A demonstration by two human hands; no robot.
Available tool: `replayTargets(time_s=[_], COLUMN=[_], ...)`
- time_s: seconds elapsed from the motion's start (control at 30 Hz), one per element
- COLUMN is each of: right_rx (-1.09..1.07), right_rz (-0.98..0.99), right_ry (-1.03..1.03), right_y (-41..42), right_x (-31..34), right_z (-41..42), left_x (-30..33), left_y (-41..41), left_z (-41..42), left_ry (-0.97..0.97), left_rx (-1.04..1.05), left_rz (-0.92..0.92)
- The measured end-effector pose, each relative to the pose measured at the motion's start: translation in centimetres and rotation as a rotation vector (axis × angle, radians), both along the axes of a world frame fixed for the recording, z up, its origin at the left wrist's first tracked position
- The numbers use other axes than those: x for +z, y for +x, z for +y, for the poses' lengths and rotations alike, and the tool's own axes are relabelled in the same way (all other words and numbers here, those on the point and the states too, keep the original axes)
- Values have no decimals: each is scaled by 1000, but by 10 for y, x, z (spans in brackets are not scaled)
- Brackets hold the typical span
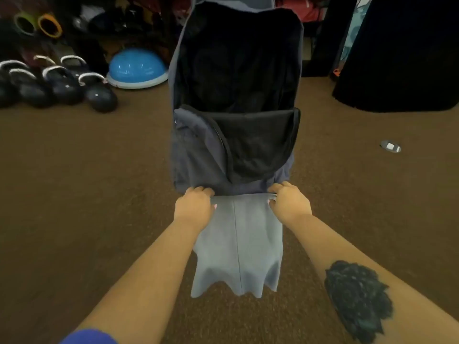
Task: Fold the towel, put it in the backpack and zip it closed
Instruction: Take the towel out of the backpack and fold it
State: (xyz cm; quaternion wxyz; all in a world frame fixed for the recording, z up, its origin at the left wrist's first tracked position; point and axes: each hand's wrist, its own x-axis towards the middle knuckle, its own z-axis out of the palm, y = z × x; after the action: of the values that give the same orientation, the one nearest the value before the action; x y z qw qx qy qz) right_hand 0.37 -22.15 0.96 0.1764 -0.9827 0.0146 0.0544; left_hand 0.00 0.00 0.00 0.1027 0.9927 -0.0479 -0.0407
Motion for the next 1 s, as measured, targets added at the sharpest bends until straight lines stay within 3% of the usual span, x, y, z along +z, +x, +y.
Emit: replayTargets(time_s=[0.23, 0.63, 0.77, 1.0], right_rx=[6, -10, 39, -13], right_rz=[111, 79, 99, 91], right_ry=[-33, -23, -43, 112], right_y=[7, 11, 5, -14], right_x=[-15, -21, -15, 26], right_z=[-1, 2, 8, 3], left_x=[-13, -10, 4, 48], left_y=[4, -6, -8, -16], left_z=[-3, -8, -9, 2], left_ry=[120, -88, -81, -72], left_rx=[-25, -79, -109, -187], left_rz=[-20, -40, 21, 40])
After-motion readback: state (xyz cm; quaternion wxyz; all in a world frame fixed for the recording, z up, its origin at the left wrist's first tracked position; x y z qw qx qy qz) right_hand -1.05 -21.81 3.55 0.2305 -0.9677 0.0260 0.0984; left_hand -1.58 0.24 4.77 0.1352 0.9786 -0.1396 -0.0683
